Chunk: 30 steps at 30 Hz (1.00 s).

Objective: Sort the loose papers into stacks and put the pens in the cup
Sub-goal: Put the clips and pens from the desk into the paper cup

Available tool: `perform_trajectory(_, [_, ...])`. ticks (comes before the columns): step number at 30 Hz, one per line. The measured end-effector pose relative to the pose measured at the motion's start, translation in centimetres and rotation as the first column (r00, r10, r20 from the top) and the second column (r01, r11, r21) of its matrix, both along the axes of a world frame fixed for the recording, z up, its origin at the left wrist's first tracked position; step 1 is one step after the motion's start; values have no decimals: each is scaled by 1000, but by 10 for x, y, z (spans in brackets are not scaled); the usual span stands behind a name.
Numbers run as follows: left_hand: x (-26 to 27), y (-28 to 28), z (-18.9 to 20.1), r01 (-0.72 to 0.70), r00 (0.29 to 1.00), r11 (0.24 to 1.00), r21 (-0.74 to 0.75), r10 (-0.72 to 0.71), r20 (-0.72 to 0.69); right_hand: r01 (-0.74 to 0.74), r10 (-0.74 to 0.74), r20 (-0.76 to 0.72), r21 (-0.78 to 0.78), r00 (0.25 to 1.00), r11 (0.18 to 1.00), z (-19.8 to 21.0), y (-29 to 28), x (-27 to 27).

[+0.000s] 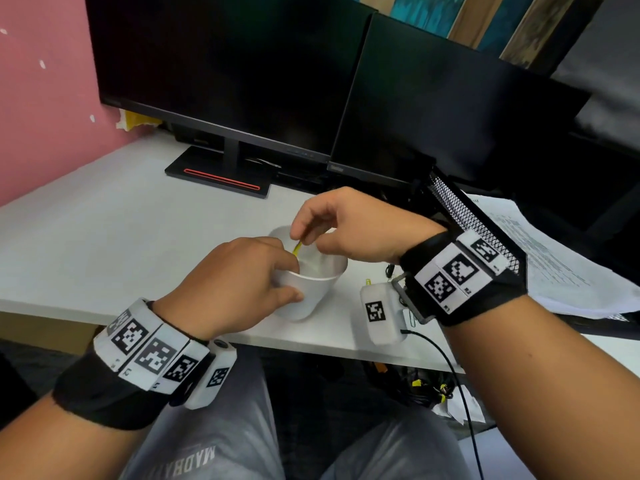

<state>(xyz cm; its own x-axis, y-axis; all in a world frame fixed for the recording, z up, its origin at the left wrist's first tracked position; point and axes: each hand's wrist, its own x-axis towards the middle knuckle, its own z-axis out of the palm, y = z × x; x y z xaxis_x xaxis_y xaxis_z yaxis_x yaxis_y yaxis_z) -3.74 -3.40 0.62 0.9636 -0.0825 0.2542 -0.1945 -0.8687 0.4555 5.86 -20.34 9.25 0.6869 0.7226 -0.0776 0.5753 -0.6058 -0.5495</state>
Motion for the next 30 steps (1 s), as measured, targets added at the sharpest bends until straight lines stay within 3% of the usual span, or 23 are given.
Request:
perform_trajectory(5, [0, -1, -1, 7, 1000, 1000, -21, -7, 9, 139, -113, -131, 210, 985, 968, -2, -30, 6])
perform_trajectory(8, [0, -3, -3, 14, 1000, 1000, -21, -14, 6, 282, -255, -132, 252, 958, 926, -7, -51, 17])
perform_trajectory(10, [0, -4, -5, 19, 1000, 1000, -22, -19, 4, 373, -370, -55, 182, 928, 910, -16, -67, 24])
perform_trajectory(12, [0, -5, -6, 24, 1000, 1000, -20, -23, 5, 436, -436, -7, 3, 900, 900, -29, -84, 30])
perform_trajectory(15, [-1, -6, -6, 30, 1000, 999, -23, -30, 2, 429, -453, 2, -325, 891, 842, -52, -101, 32])
perform_trajectory(17, [0, -7, -6, 29, 1000, 999, -27, -29, 0, 426, -459, 25, -420, 888, 802, -68, -105, 32])
perform_trajectory(21, [0, -7, -6, 27, 1000, 1000, -16, -27, 3, 440, -443, 104, -446, 890, 780, -90, -100, 35])
perform_trajectory(30, [0, -4, -5, 14, 1000, 999, -31, -14, -1, 424, -408, 122, -357, 905, 833, -100, -84, 36])
